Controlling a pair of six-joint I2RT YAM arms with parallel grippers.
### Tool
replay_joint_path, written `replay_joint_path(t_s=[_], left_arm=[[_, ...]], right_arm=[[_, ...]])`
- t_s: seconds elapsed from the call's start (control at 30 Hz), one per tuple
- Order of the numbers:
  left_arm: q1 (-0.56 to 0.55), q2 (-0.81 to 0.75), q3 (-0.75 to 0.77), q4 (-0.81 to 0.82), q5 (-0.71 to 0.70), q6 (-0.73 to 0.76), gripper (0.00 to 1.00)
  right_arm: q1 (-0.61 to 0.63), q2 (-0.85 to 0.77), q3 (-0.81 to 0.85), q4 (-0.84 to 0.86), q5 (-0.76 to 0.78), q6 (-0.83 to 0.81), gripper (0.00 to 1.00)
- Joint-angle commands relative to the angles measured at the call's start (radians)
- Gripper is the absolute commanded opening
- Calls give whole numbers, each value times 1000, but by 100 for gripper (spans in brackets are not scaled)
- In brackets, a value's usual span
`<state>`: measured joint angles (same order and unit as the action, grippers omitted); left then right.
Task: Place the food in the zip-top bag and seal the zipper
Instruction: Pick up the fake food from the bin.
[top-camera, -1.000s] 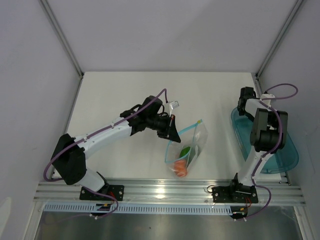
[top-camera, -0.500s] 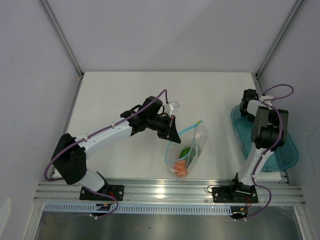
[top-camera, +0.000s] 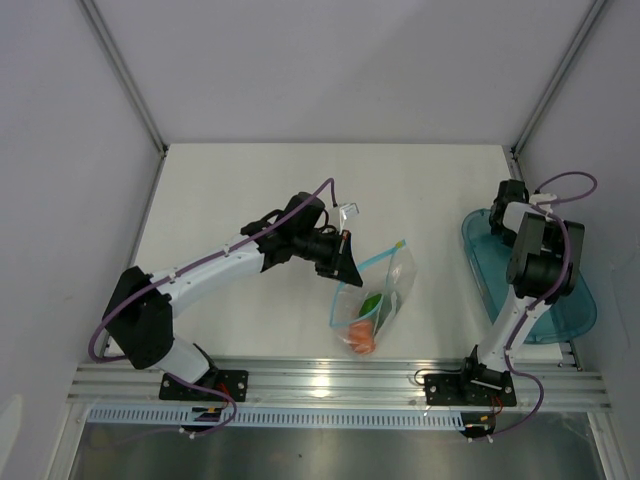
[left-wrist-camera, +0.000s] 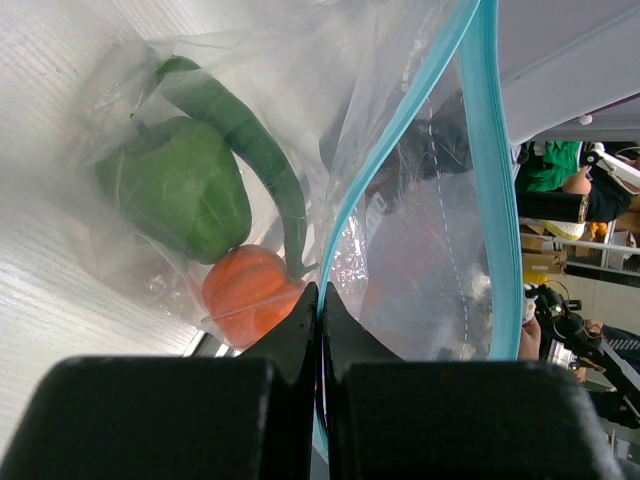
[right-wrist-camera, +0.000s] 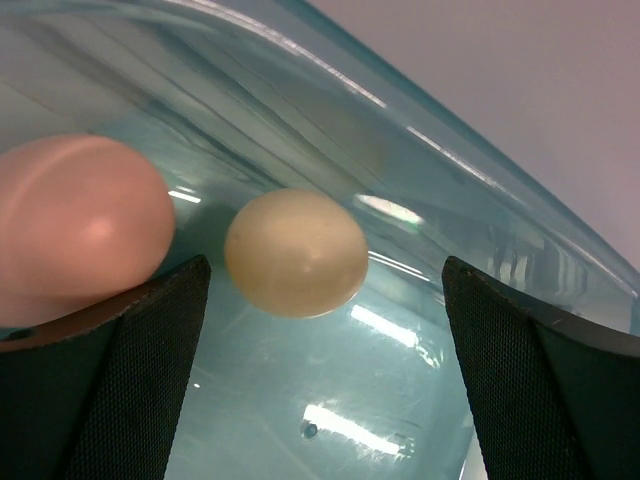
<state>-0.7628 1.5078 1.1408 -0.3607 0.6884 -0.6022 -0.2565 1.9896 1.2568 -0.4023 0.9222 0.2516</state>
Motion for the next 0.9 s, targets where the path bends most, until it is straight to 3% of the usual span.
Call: replay_joint_path(t_s=[0.0,0.3,0.5,0.57,0.87], left_arm=[[8,8,5,32,25,-10,1],[7,0,10,23,25,-18,1],[7,0,7,31,26,-27,1],[7,0,7,35,30,-31,1],[7,-8,4,34,30,-31,1]], right_arm=[[-21,8,-14,23,-34,-21,99],[-40,20,-4,33,-74,-46,96],[-40,17,-7,34,-94,-52,83],[-41,18,-5,36,-95,-57,72],[-40,21,-5,31,-83,-54,59]])
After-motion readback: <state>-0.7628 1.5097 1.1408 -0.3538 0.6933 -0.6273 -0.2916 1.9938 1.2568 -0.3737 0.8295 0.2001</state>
